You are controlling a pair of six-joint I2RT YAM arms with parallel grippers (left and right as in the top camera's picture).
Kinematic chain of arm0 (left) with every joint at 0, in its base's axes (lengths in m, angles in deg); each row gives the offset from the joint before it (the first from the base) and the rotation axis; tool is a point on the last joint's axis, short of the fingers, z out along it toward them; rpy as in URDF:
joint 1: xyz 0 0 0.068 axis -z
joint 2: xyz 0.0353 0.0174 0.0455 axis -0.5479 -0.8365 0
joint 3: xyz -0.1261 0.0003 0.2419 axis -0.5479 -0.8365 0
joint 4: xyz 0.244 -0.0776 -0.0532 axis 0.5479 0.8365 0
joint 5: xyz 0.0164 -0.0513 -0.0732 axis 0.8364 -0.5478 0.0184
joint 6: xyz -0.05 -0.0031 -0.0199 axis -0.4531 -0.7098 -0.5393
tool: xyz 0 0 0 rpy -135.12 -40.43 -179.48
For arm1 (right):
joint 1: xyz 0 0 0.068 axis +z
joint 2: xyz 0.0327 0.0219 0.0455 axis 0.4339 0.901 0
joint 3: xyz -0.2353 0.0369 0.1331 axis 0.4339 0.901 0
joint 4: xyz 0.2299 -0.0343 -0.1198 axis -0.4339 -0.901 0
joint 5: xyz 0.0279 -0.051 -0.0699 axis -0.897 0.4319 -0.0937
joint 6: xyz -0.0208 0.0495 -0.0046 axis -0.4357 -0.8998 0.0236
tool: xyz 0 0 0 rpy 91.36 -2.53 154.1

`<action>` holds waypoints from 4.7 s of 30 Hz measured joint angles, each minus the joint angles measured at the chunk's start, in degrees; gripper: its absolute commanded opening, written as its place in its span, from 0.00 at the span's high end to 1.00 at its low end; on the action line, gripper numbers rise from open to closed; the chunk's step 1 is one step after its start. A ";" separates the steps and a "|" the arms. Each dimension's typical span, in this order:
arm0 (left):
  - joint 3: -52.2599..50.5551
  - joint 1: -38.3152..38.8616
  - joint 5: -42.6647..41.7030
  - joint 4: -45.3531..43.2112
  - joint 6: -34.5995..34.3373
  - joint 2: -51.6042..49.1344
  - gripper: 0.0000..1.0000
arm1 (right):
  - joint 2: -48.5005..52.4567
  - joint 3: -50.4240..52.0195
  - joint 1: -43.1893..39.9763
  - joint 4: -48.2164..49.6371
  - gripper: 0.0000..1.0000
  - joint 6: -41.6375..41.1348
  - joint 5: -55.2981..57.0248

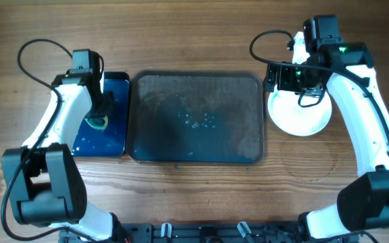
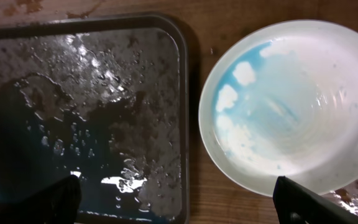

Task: Clean dirty plates on tray and stack at the side

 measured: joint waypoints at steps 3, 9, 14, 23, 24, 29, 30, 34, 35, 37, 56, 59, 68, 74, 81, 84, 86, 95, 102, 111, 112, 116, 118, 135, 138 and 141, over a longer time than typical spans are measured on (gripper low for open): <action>-0.74 -0.26 0.44 -1.62 2.89 0.00 0.04 | -0.02 0.00 0.00 -1.25 0.00 0.11 1.31; -0.50 -0.39 3.06 2.51 0.22 0.85 0.00 | -0.02 0.00 0.00 -1.86 0.01 0.61 2.58; 3.41 -0.39 -0.63 8.31 -7.50 11.08 0.00 | -2.32 -0.74 0.00 -2.16 0.00 1.05 2.80; 4.50 -0.48 -15.80 8.96 -12.68 19.45 0.00 | -28.52 -7.96 0.00 -0.55 0.00 1.88 6.01; 4.50 -0.48 -16.13 8.98 -12.81 19.45 0.00 | -31.06 -8.17 0.00 -0.50 0.00 1.88 6.03; 4.50 -0.48 -16.68 8.98 -13.03 19.45 0.00 | -38.86 -8.37 0.00 -0.59 0.00 1.88 6.45; 4.50 -0.48 -16.76 8.98 -13.03 19.45 0.00 | -39.45 -8.37 0.00 -0.63 0.00 1.88 6.45; 4.50 -0.48 -16.81 8.98 -13.05 19.45 0.00 | -40.30 -8.37 0.00 -0.83 0.01 1.90 6.45; 4.50 -0.48 -16.81 8.98 -13.05 19.45 0.00 | -40.24 -8.37 0.00 -1.14 0.00 1.88 6.45; 4.50 -0.48 -16.81 9.01 -13.18 19.45 0.00 | -40.04 -8.37 0.00 -1.73 0.01 1.88 6.40; 4.55 -0.48 -17.09 9.16 -13.22 19.37 0.00 | -81.11 71.43 0.00 64.98 0.00 -2.23 -4.94; 4.55 -0.48 -17.07 9.16 -13.22 19.37 0.00 | -84.65 75.23 0.00 66.01 0.00 -2.45 -5.03; 4.55 -0.48 -17.07 9.14 -13.22 19.37 0.00 | -94.07 84.91 0.00 68.28 0.00 -1.55 -5.79; 4.55 -0.48 -17.07 9.16 -13.22 19.37 0.00 | -94.64 85.94 1.09 66.14 0.00 4.07 -7.34; 4.55 -0.48 -17.07 9.16 -13.22 19.37 0.00 | -94.68 85.94 1.66 66.12 0.00 7.43 -7.80; 4.55 -0.48 -17.07 9.16 -13.22 19.37 0.00 | -94.68 85.94 1.66 66.12 0.00 7.67 -7.80; 4.55 -0.48 -17.07 9.16 -13.22 19.37 0.00 | -94.68 85.94 1.66 66.12 0.00 7.72 -7.80; 4.55 -0.48 -17.07 9.16 -13.22 19.37 0.00 | -94.68 85.94 1.66 66.12 0.00 7.89 -7.80; 4.55 -0.48 -15.80 9.16 -13.18 19.37 0.00 | -94.68 85.94 1.66 66.12 0.00 7.89 -7.80; 0.66 -0.50 -10.29 -1.27 -12.41 27.10 0.00 | -94.71 85.94 1.66 66.10 0.00 7.89 -7.82; -1.51 -0.50 -9.79 -5.25 -12.02 30.32 0.00 | -94.77 85.94 1.66 66.10 0.00 7.89 -7.82; -15.89 -0.59 -10.03 -22.36 -11.45 47.23 0.00 | -94.86 85.94 1.66 66.16 0.00 7.89 -7.91; -23.67 -0.59 -11.91 -30.34 -11.41 53.44 0.00 | -94.90 85.96 1.66 66.14 0.00 7.89 -8.02; -63.14 -0.59 -19.76 -50.56 -11.67 88.52 0.00 | -94.90 85.99 1.66 66.12 0.00 7.91 -8.07; -64.96 -0.59 -19.56 -48.00 -11.45 91.43 0.00 | -94.90 85.99 1.66 66.10 0.00 7.89 -8.07; -65.81 -0.59 -19.56 -42.82 -11.43 94.82 0.00 | -94.90 85.99 1.66 66.12 0.00 7.89 -8.20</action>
